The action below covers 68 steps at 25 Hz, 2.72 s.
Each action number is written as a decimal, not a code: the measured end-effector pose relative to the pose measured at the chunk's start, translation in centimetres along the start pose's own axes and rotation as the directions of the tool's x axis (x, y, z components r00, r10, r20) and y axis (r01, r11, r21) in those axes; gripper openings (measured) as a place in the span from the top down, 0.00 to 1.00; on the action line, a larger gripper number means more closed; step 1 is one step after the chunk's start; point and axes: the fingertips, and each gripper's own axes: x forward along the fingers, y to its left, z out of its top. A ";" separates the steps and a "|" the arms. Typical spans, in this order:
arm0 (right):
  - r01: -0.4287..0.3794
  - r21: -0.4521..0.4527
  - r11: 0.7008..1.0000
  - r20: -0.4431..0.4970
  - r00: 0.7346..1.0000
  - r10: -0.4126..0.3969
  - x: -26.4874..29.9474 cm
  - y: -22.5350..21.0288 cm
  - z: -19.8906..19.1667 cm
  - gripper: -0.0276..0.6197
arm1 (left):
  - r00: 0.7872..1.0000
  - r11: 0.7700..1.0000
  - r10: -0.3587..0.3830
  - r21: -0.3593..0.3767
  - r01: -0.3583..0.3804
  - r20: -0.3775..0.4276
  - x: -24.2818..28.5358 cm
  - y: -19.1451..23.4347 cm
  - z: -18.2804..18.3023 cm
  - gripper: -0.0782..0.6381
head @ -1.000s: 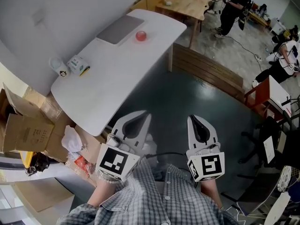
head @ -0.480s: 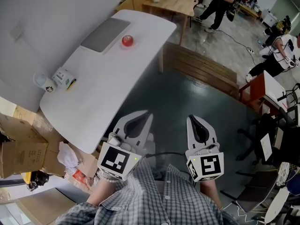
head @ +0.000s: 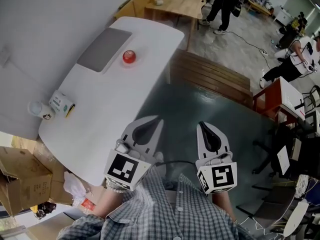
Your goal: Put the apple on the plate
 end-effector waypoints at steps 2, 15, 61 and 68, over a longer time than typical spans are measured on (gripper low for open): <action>0.006 -0.009 1.000 0.000 1.000 -0.006 1.5 -0.6 0.3 0.93 | 1.000 1.000 -0.013 0.001 0.013 0.013 1.4 1.1 0.5 0.88; 0.037 -0.042 0.998 0.014 0.999 -0.036 7.6 -2.9 1.4 0.93 | 0.999 1.000 -0.009 0.005 0.009 0.046 5.8 7.1 1.3 0.88; -0.522 -0.106 0.847 0.009 0.851 0.525 34.4 -14.0 2.7 0.93 | 0.789 0.778 0.614 -0.155 -0.609 -0.023 19.1 21.4 3.3 0.88; -0.631 -0.122 0.766 0.009 0.771 0.636 37.0 -11.9 3.4 0.93 | 0.687 0.660 0.724 -0.225 -0.716 -0.061 16.9 23.1 2.4 0.88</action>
